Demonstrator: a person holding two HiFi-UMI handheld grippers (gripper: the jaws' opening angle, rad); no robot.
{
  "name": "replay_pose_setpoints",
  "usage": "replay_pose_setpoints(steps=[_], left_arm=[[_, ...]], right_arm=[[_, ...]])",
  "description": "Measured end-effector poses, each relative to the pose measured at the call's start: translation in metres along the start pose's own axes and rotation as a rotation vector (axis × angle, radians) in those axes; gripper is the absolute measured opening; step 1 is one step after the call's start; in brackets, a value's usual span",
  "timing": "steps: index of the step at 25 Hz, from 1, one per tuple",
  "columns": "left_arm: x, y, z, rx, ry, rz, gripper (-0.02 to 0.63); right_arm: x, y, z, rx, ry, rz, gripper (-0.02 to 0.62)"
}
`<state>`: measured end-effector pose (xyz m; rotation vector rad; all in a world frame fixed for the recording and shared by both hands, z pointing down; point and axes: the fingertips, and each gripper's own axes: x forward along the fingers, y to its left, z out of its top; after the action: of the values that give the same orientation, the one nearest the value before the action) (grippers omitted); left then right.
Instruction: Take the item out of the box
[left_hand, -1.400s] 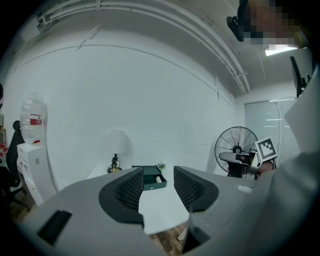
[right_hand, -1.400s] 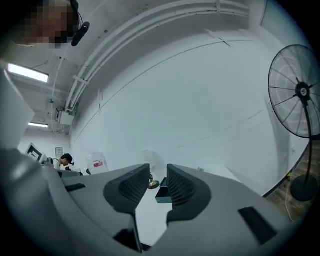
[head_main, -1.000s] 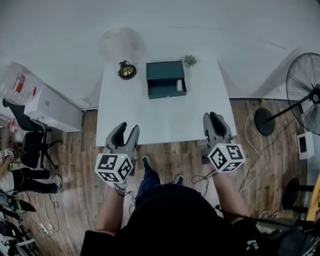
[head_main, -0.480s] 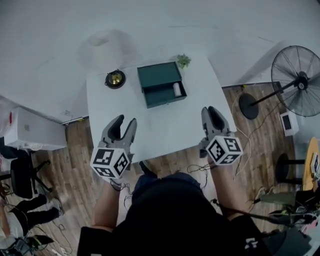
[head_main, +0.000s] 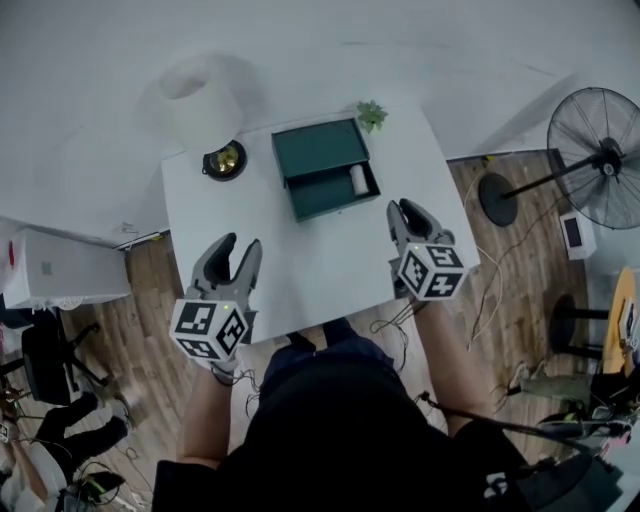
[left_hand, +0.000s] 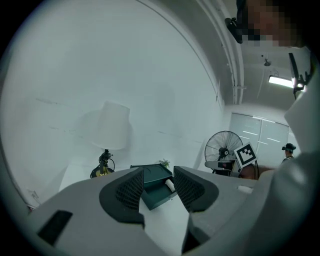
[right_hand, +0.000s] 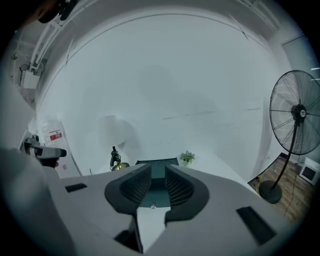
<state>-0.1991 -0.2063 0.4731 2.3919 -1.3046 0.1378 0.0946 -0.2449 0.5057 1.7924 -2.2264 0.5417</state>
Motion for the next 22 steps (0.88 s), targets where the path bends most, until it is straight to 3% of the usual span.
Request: replay_pose_setpoints(steps=[4, 9, 16, 22], left_arm=[[0.017, 0.009, 0.006, 0.011, 0.011, 0.052, 0.184], [0.044, 0.017, 0.008, 0.006, 0.04, 0.1, 0.184], [0.075, 0.025, -0.003, -0.021, 0.1, 0.108, 0.183], [0.091, 0.043, -0.013, -0.073, 0.123, 0.111, 0.183]], right_arm=[[0.048, -0.022, -0.016, -0.026, 0.071, 0.009, 0.109], [0.106, -0.046, -0.055, -0.07, 0.236, 0.01, 0.164], [0.172, -0.046, -0.108, -0.191, 0.475, 0.084, 0.146], [0.209, -0.052, -0.122, -0.25, 0.59, 0.05, 0.181]])
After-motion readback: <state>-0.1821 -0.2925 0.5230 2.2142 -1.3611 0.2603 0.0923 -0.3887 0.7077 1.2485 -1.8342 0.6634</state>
